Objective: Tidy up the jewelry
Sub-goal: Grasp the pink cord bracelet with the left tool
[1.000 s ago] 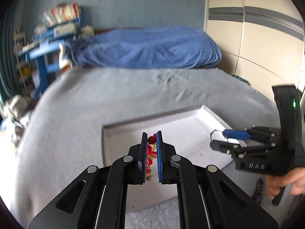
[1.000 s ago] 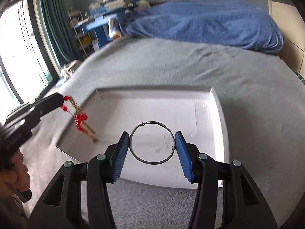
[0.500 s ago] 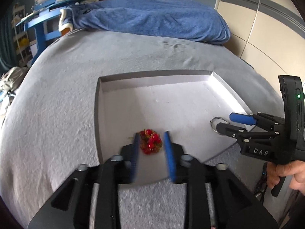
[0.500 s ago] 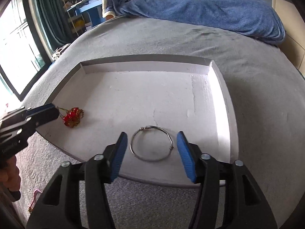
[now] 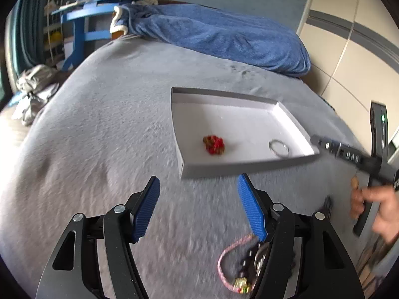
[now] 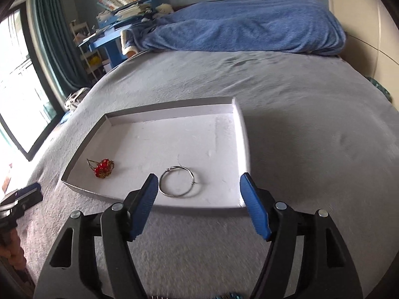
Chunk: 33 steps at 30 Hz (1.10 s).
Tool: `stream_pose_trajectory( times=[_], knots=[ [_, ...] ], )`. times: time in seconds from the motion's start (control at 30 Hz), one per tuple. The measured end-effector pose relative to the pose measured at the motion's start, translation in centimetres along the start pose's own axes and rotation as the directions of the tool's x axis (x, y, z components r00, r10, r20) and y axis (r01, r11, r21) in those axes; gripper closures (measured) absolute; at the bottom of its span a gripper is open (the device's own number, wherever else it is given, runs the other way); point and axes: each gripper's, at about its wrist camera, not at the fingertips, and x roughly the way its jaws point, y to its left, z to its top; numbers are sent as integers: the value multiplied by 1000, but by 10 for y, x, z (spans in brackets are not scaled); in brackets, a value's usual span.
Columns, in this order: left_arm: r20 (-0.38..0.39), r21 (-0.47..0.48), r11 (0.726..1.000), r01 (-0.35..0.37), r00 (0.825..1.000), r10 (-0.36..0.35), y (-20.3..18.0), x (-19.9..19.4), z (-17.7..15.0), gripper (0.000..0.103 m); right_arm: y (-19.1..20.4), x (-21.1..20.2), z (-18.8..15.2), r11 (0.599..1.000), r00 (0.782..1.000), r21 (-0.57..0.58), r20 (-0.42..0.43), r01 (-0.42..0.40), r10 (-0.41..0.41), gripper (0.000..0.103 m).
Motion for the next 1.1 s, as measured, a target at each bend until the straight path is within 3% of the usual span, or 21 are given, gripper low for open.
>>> stream_pose_trajectory(
  times=[0.37,0.73,0.93,1.1],
  knots=[
    [26,109,994,5,1000,-8,-23,-26,-33,32,-6,-59,-50,999,999,50,39,18,-20,34],
    [-61,267,963,36,998,-20,-59,-29,-74,34,3,-76,-90,999,999,-8,22,50,-50,34],
    [-90,297,954,48,996,-22,-65,-22,-79,45,10,-75,-97,999,999,-30,10,34,-34,34],
    [-131,308,949,68,991,-29,-68,-12,-84,63,19,-73,-106,998,1000,-54,-10,15,-16,34]
  ],
)
